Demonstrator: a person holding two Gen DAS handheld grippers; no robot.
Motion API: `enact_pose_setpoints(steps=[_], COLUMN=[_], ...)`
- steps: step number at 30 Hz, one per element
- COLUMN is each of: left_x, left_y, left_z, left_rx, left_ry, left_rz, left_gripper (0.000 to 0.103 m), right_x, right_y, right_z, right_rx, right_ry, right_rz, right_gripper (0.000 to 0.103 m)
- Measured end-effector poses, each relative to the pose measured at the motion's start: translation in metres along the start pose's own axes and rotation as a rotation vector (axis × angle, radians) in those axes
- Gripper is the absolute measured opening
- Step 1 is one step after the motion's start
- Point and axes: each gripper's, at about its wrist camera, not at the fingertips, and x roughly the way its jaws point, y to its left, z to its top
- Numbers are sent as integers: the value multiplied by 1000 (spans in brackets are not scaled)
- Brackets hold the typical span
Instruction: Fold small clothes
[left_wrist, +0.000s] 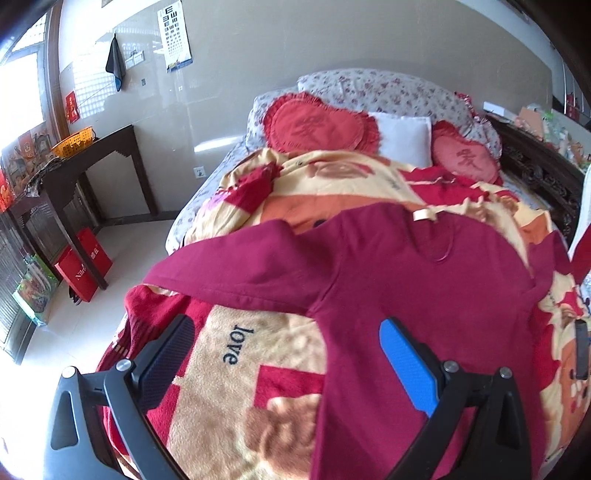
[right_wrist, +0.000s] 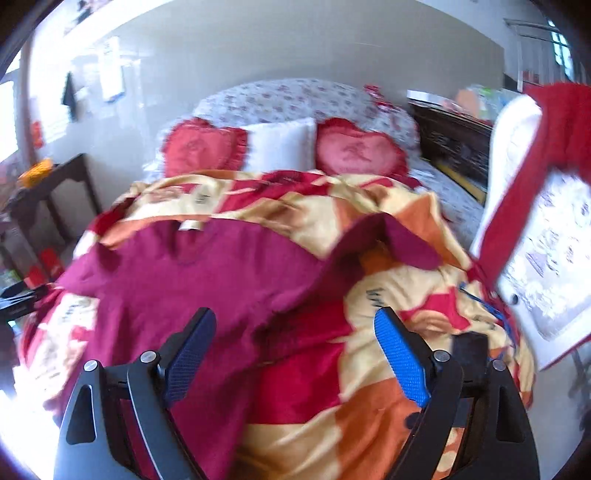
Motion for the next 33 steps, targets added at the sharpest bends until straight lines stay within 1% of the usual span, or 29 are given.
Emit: enact_pose_setpoints(steps=[2,6,10,13,15,20,24,27,33], left_x=[-8,-19,-19,-15,-11,2,11,17,27], left_y=[-4,-9,-14,-19,-20,-22,-23,-25,-35], left_z=[4,7,10,8,7,3,3,4,4], left_rx=[2,3,2,11,11,3,-7,-9,10], left_ry=[-8,-27,-26,-20,-7,19,32,39,44], left_rz=[-8,-18,-31,-22,-24,-24,-25,-27,-26], left_gripper=[102,102,102,102,102,102,102,102,102], right_x=[-11,-22,-12,3,15,32,49,60,73], right_y=[14,43,72,90,101,120,130,136,135], right_z=[4,11,11,10,10,8,8,6,4], right_rx=[9,4,-42,-46,-45,-74,-78,-105,-100], right_ry=[13,0,11,19,25,-5,31,37,47], right_rz=[76,178,196,209,181,148,144,92,51], right_gripper=[71,71,71,71,71,71,71,71,71])
